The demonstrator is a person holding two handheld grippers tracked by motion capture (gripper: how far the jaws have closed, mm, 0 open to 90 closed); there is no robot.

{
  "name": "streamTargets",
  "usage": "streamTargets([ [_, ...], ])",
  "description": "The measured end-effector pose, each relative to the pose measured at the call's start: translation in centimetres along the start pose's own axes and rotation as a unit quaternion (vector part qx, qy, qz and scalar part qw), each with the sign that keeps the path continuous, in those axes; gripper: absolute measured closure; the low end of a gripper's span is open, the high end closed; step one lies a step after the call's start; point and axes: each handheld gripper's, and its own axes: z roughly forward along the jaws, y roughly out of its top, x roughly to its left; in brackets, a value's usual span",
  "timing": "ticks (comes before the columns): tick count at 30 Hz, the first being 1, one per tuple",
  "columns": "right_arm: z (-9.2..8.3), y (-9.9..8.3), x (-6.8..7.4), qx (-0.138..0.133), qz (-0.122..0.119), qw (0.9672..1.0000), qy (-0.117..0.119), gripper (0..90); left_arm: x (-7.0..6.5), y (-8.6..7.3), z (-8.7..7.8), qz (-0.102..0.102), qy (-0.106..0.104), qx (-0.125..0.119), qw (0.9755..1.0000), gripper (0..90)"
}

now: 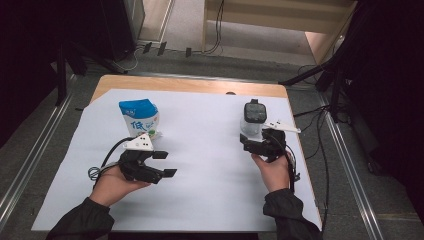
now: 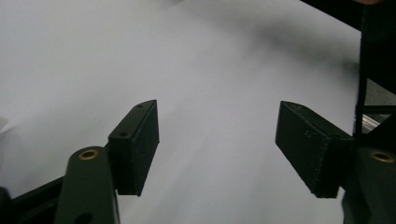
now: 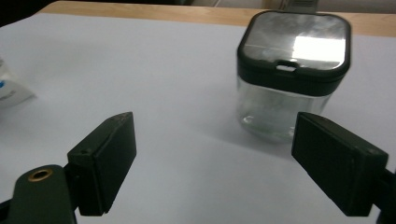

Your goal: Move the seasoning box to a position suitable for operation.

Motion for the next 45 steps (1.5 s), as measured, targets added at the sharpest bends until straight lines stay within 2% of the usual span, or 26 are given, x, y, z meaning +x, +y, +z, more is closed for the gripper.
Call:
streamTargets([
  [4, 0.6, 0.5, -0.6, 0.001, 0.009, 0.9999, -0.004, 7.1, 0.0, -0.3, -0.4, -0.008, 0.0, -0.005, 1.0, 28.3],
  [6, 0.9, 0.9, -0.8, 0.001, 0.011, 0.9998, -0.017, 0.5, -0.1, -0.4, -0.5, -0.007, 0.002, -0.005, 1.0, 28.3],
  [7, 1.1, 1.0, -0.9, 0.002, 0.01, 0.9998, -0.019, 0.0, -0.1, -0.5, -0.6, -0.006, -0.001, -0.004, 1.0, 28.3],
  [14, 2.4, 1.9, -2.1, -0.003, 0.019, 0.9988, -0.045, 0.0, -0.3, -0.8, -0.8, 0.001, 0.002, -0.002, 1.0, 28.9],
  [17, 3.1, 2.3, -2.8, -0.006, 0.034, 0.9986, -0.04, 0.0, -0.4, -1.0, -0.9, -0.003, 0.003, -0.006, 1.0, 29.0],
  [21, 4.1, 3.0, -3.0, -0.008, 0.021, 0.9978, -0.062, 0.0, -0.4, -1.2, -1.1, -0.006, 0.007, -0.012, 0.9999, 29.3],
  [25, 5.3, 3.3, -3.3, -0.004, 0.025, 0.9971, -0.072, 0.0, -0.4, -1.4, -1.3, -0.013, 0.01, -0.013, 0.9998, 29.6],
  [29, 6.5, 3.4, -3.5, 0.002, 0.039, 0.9966, -0.073, 0.0, -0.4, -1.7, -1.5, -0.017, 0.013, -0.016, 0.9996, 29.8],
  [32, 7.3, 3.4, -3.6, -0.002, 0.036, 0.9969, -0.069, 0.0, -0.4, -1.9, -1.7, -0.02, 0.015, -0.014, 0.9996, 29.8],
  [37, 8.6, 3.2, -3.5, -0.004, 0.04, 0.9962, -0.077, 1.9, -0.5, -2.3, -1.8, -0.024, 0.022, -0.016, 0.9993, 30.0],
  [40, 9.3, 3.0, -3.5, 0.005, 0.037, 0.9953, -0.089, 1.9, -0.5, -2.4, -1.9, -0.027, 0.024, -0.016, 0.9992, 30.0],
  [45, 10.1, 2.6, -3.8, 0.015, 0.044, 0.9946, -0.092, 5.7, -0.3, -2.6, -2.1, -0.032, 0.029, -0.018, 0.9989, 30.2],
])
